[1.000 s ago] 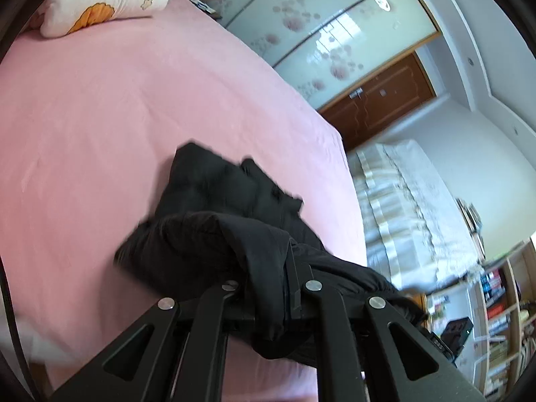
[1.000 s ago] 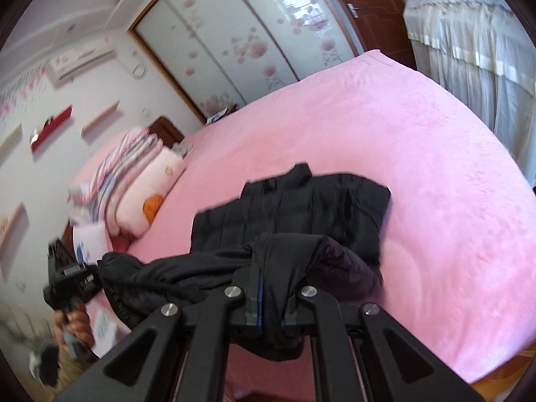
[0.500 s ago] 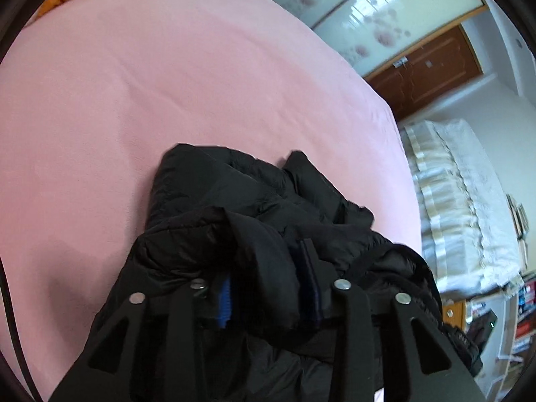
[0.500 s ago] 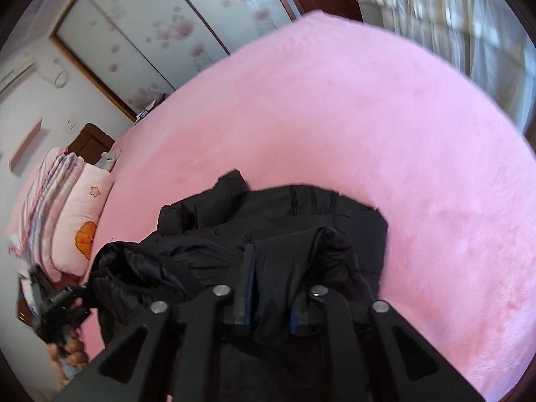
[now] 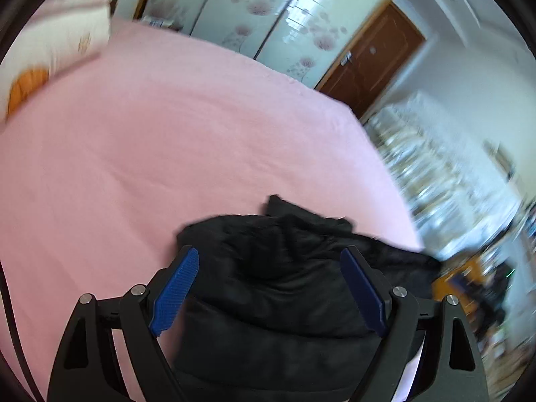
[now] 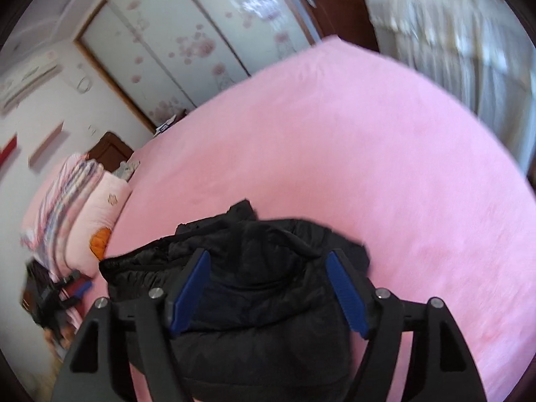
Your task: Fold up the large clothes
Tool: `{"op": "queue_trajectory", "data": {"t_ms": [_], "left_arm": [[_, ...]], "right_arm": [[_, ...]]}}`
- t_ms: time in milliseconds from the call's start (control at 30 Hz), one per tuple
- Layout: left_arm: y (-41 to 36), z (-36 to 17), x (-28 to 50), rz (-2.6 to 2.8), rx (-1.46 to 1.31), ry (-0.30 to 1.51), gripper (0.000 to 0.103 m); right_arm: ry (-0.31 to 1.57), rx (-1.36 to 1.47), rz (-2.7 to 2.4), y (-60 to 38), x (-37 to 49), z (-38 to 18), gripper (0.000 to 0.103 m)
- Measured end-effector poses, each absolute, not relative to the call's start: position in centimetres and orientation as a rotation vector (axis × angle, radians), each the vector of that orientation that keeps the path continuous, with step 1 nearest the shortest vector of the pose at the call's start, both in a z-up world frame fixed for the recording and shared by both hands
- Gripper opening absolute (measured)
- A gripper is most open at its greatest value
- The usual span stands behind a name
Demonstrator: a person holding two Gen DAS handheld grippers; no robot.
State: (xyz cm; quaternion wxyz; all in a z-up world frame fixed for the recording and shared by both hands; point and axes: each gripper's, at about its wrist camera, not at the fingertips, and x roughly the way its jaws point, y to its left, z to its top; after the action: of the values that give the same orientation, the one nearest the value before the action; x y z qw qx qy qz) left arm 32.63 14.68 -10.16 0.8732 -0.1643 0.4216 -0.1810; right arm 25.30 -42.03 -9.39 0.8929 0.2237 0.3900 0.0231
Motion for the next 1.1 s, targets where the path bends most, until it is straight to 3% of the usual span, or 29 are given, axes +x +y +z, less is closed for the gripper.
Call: {"op": "queue_trajectory", "data": {"t_ms": [267,600,667,733,800,833,867,900,1100], "left_arm": [[11.3,-13.4,35.1,-0.427,0.079,0.937,0.086],[5.6,-14.1,35.5,-0.563,0.506,0.853,0.085],[5.1,-14.1,36.0,-0.594,0.514,0.866,0.069],[4.8,-14.4,36.7,-0.603,0.497,0.909,0.023],[4.7,-14.5,36.9,-0.588,0.481,0.933,0.014],[4.8,-14.4,36.8,-0.557,0.484,0.918,0.010],[4.8,-14.4,36.7,-0.547,0.485,0.909,0.010],[4.9,-14.2,36.4,-0.526,0.483,0.891,0.009],[6.3,-11.5,35.4,-0.356,0.391,0.833,0.007]], "right_arm": [[0.830,0.039,0.113,-39.7,27.4,-12.0,0.074],[0.829,-0.197,0.237,-36.5,29.5,-13.3,0.074],[0.837,-0.205,0.249,-36.1,30.2,-13.4,0.074],[0.853,-0.209,0.259,-35.9,31.0,-13.7,0.074],[0.883,-0.195,0.282,-35.9,31.7,-14.2,0.072],[0.896,-0.184,0.291,-36.0,31.9,-14.5,0.057],[0.916,-0.182,0.289,-35.9,32.2,-14.8,0.025],[0.934,-0.184,0.291,-35.8,32.3,-15.1,0.015],[0.829,-0.209,0.224,-35.1,30.2,-13.7,0.007]]}}
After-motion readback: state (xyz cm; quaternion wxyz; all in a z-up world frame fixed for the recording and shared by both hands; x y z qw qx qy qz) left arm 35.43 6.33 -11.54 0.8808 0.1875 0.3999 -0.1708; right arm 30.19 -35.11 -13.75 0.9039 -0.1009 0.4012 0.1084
